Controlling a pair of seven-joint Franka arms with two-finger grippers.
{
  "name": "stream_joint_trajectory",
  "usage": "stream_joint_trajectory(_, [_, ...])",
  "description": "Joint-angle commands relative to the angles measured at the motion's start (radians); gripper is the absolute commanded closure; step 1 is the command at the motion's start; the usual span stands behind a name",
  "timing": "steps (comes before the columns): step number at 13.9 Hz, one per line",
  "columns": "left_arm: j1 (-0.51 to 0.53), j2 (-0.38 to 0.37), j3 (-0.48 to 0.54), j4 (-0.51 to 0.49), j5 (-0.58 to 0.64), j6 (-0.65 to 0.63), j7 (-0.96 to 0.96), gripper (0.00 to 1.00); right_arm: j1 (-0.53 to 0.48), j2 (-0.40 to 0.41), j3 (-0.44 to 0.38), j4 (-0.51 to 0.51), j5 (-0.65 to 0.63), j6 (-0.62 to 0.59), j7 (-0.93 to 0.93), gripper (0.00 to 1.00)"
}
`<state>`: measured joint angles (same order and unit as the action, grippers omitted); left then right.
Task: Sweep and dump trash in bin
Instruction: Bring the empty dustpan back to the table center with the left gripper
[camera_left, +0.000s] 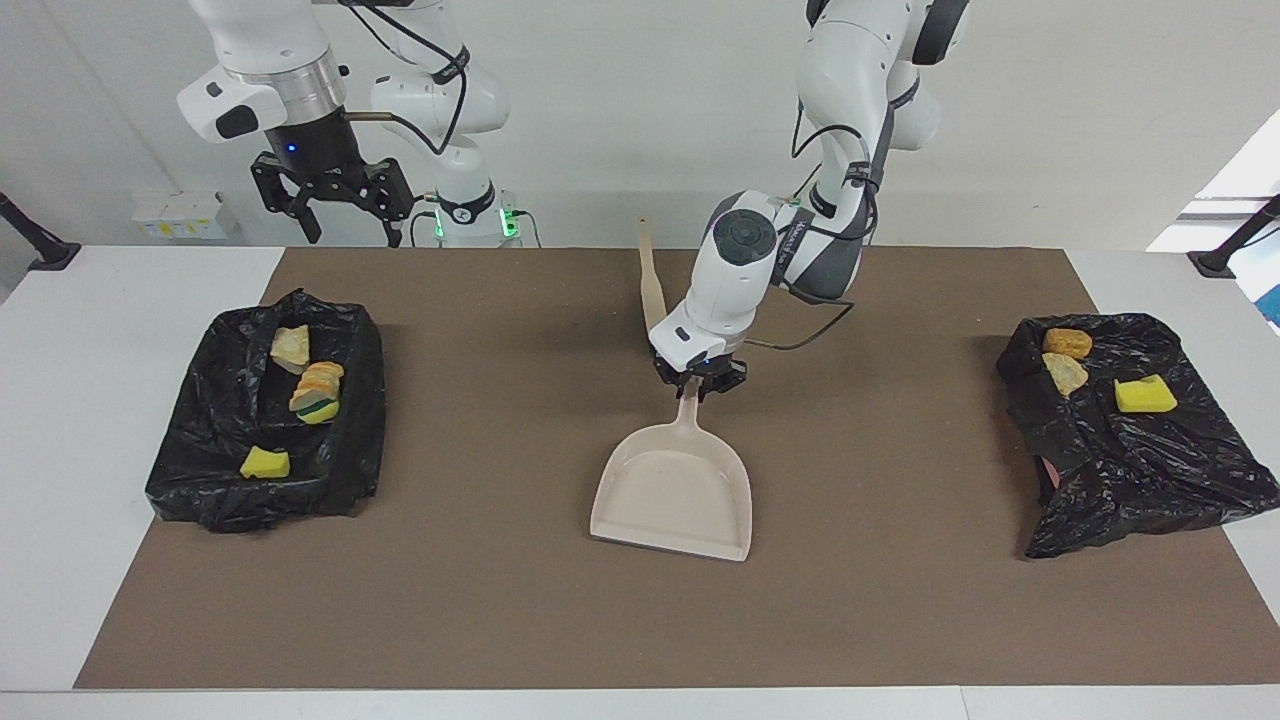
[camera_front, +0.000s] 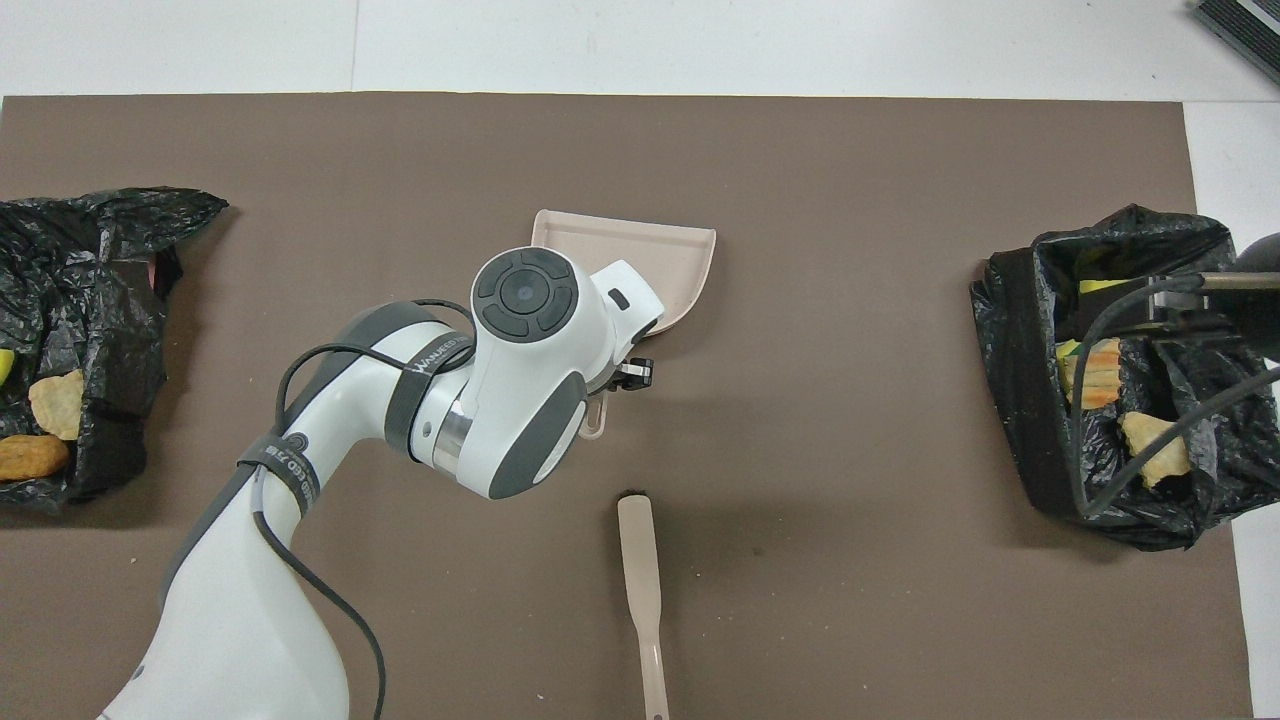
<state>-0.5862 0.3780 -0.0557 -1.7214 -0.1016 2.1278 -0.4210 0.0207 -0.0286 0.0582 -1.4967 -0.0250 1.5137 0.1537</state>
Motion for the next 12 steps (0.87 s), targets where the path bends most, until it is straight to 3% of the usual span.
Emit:
stream_joint_trajectory(1, [-0.021, -0.019, 0.019, 0.0, -0.012, -0.015, -0.035, 0.0, -0.013, 0.002, 0.006, 0.01, 0.016, -0.018, -0.014, 0.0])
stream_joint_trajectory(8, [0.17, -0.062, 0.03, 0.017, 0.002, -0.062, -0.022, 0.0, -0.015, 0.001, 0.006, 0.01, 0.016, -0.018, -0.014, 0.0])
stream_joint_trajectory(12, [0.323, -0.068, 0.03, 0.034, 0.002, -0.061, 0.221, 0.0, -0.013, 0.001, 0.006, 0.01, 0.016, -0.02, -0.014, 0.0])
